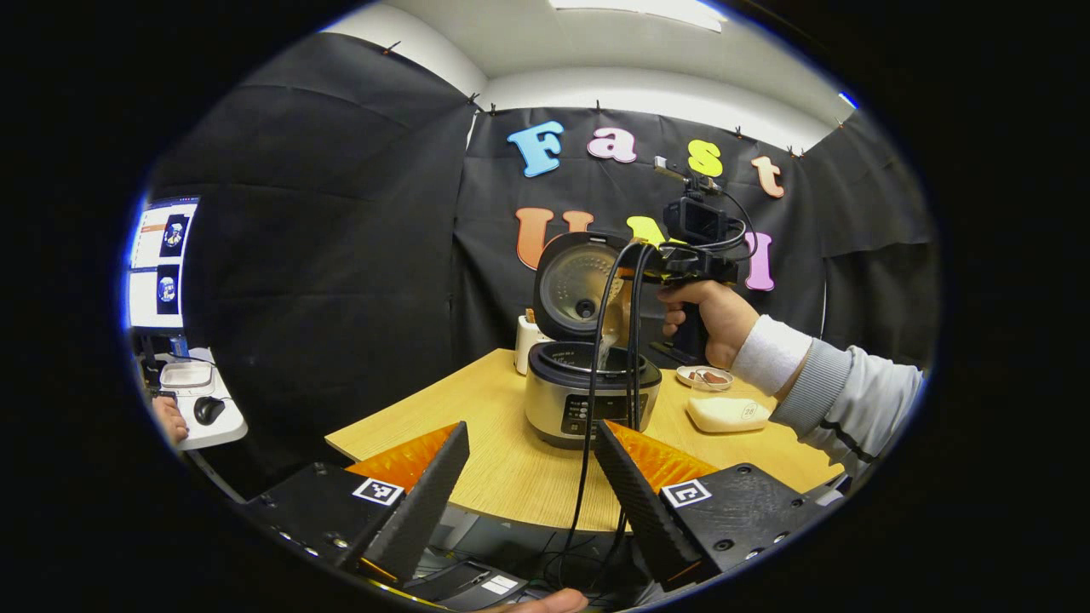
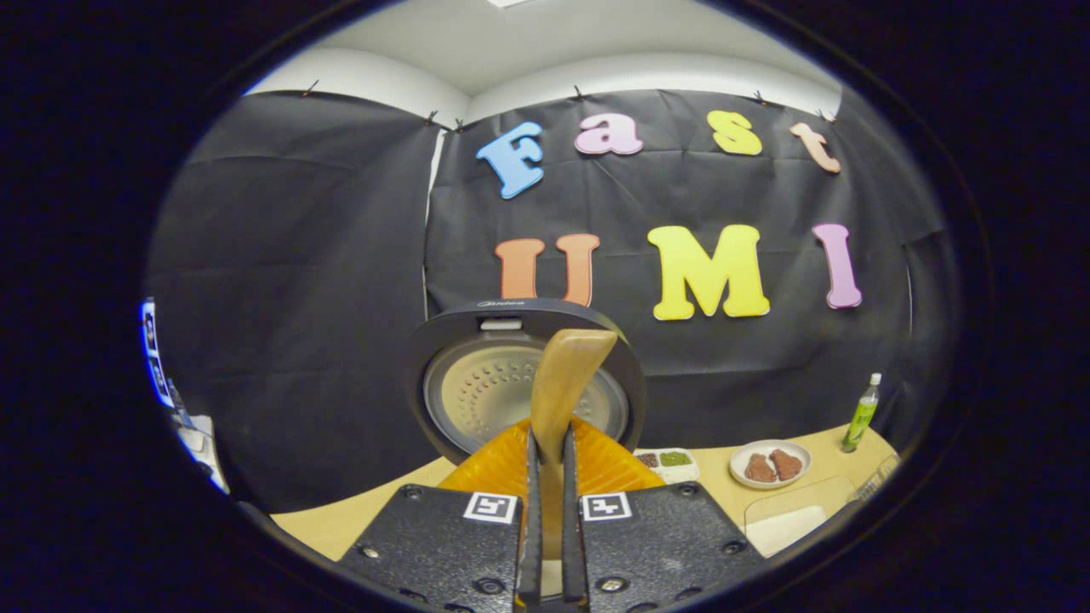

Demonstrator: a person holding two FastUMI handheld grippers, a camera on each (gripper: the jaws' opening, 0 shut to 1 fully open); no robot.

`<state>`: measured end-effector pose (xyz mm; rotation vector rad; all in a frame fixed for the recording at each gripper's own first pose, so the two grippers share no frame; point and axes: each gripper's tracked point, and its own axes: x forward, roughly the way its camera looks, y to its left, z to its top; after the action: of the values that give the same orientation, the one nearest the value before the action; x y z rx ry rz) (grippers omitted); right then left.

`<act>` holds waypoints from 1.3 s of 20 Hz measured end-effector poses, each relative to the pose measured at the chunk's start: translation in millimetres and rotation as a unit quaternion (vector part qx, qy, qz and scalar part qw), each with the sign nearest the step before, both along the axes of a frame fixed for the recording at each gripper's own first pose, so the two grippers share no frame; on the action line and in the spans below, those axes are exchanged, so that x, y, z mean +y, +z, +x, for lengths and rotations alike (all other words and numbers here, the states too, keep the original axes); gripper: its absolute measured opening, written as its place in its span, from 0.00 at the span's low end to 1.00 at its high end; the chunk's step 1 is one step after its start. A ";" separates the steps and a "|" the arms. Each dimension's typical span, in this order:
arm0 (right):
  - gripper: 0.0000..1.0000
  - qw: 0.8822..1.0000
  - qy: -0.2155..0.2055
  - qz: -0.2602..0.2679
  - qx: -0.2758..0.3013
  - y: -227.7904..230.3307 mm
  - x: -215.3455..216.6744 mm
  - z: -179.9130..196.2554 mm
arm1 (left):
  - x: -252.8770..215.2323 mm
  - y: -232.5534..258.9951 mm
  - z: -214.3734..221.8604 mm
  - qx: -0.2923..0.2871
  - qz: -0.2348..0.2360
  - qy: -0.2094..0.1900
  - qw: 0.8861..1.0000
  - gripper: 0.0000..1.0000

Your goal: Close the left gripper, press the button to open the rice cooker; take a wooden spoon from the chopstick holder with the right hand, scoop a spoonful of rice and pour it into the rice cooker, then put the wooden spoon back into the chopstick holder.

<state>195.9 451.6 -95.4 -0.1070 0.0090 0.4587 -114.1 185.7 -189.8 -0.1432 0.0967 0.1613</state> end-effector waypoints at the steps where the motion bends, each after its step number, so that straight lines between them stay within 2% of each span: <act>1: 0.14 1.000 0.001 -0.015 -0.007 -1.0 0.1 -0.7 | -0.7 1.0 -0.7 0.000 0.002 0.000 1.000 0.95; 6: 0.14 0.997 0.011 -0.055 -0.044 0.3 -5.3 -10.4 | -9.1 1.8 0.7 0.005 0.012 -0.004 1.000 0.95; 7: 0.17 0.997 0.010 -0.055 -0.051 3.5 -9.4 -12.8 | -12.1 1.2 2.1 0.005 0.008 -0.006 1.000 0.95; 10: 0.14 0.992 0.012 -0.092 -0.087 12.8 -17.0 -21.9 | -18.5 1.3 4.7 0.006 0.006 -0.012 1.000 0.95; 15: 0.14 0.984 0.014 -0.132 -0.116 12.7 -31.1 -29.2 | -26.6 1.1 9.0 0.014 0.038 -0.005 0.999 0.95; 21: 0.14 0.988 -0.009 -0.107 -0.107 27.7 -75.5 -28.9 | -34.3 3.7 10.0 0.016 0.049 -0.009 0.999 0.95; 26: 0.14 0.991 -0.053 -0.081 -0.095 45.3 -141.9 -7.0 | -37.2 3.7 11.5 0.014 0.037 -0.015 0.999 0.95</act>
<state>188.9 309.7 -50.1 -0.3079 -0.1346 0.3394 -102.6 148.6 -186.1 -0.0653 0.1203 0.1374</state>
